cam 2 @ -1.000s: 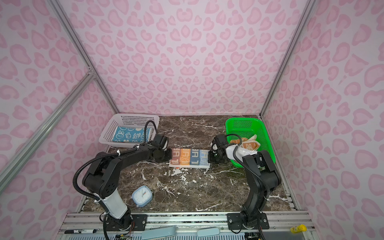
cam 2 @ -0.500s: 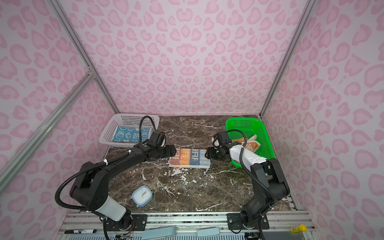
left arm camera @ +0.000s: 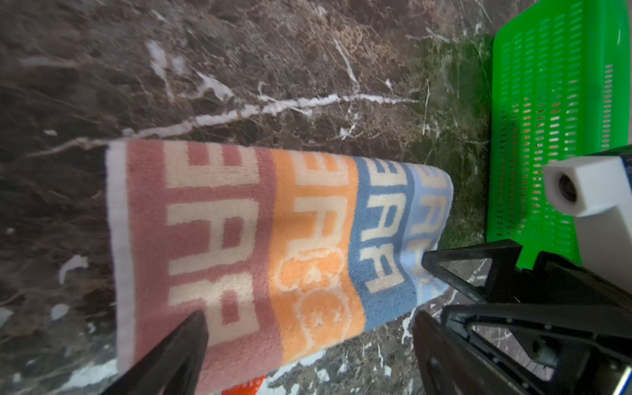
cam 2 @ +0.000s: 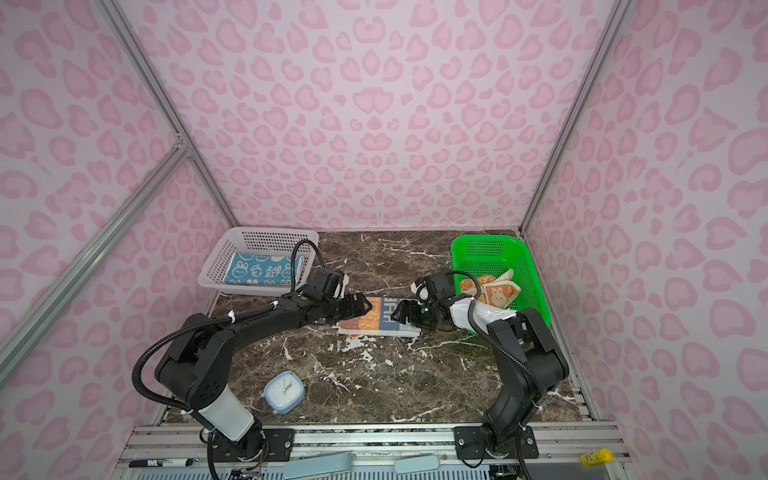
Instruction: Fold and stack the towels
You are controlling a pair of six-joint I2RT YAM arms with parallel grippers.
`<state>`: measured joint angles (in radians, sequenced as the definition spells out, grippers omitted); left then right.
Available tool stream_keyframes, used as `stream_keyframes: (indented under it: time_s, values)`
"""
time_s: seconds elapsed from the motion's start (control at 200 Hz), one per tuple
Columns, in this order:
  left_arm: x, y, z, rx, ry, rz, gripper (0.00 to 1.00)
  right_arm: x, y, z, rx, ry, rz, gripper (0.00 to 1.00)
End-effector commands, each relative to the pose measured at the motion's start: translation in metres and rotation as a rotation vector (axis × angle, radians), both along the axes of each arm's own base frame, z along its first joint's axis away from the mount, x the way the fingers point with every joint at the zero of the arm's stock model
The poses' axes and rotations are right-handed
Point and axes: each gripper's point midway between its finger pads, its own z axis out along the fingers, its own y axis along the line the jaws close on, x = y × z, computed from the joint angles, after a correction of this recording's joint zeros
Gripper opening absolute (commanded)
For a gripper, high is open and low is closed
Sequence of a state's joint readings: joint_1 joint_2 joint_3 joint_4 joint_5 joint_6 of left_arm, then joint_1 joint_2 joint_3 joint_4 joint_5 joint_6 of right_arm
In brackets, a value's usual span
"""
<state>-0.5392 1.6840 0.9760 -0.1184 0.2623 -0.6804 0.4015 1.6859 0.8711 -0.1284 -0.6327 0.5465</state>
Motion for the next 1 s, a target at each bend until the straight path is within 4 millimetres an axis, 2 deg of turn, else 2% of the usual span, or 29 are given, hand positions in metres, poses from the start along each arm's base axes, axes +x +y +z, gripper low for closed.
stream_keyframes:
  time_s: [0.0, 0.15, 0.25, 0.37, 0.475, 0.61, 0.695, 0.705, 0.765, 0.81, 0.905, 0.995]
  values:
    - [-0.004, 0.006, -0.008, 0.014, -0.003, 0.014, 0.95, -0.01, 0.002, -0.007, 0.018, 0.012, -0.003, 0.84]
    - [-0.015, 0.019, -0.026, 0.083, 0.02, 0.003, 0.95, -0.032, -0.011, -0.035, -0.045, 0.058, -0.004, 0.84]
    - [-0.023, 0.026, -0.039, 0.117, 0.039, 0.0, 0.95, -0.039, -0.019, -0.05, -0.069, 0.086, -0.003, 0.85]
    - [-0.029, 0.037, -0.051, 0.172, 0.058, 0.0, 0.95, -0.04, -0.028, -0.058, -0.126, 0.088, -0.003, 0.85]
    - [-0.028, 0.047, -0.047, 0.226, 0.03, 0.009, 0.95, -0.038, -0.036, -0.057, -0.172, 0.081, -0.005, 0.86]
    - [-0.015, 0.063, -0.019, 0.292, -0.086, 0.061, 0.96, -0.03, -0.041, -0.045, -0.198, 0.051, -0.009, 0.88]
    - [-0.007, 0.072, -0.002, 0.331, -0.152, 0.083, 0.97, -0.023, -0.04, -0.029, -0.179, 0.016, -0.009, 0.9]
    - [-0.006, 0.072, -0.001, 0.335, -0.158, 0.083, 1.0, -0.023, -0.04, -0.027, -0.175, 0.011, -0.009, 0.91]
    - [0.0, 0.075, 0.008, 0.359, -0.185, 0.087, 0.98, -0.019, -0.037, -0.014, -0.157, -0.016, -0.003, 0.94]
    - [0.003, 0.075, 0.01, 0.373, -0.193, 0.082, 0.98, -0.016, -0.037, -0.005, -0.152, -0.036, -0.003, 0.98]
    - [0.008, 0.07, 0.01, 0.381, -0.17, 0.067, 0.98, -0.011, -0.039, 0.011, -0.146, -0.073, -0.009, 0.98]
    - [0.011, 0.061, 0.002, 0.364, -0.132, 0.057, 0.98, -0.007, -0.045, 0.019, -0.152, -0.088, -0.026, 0.98]
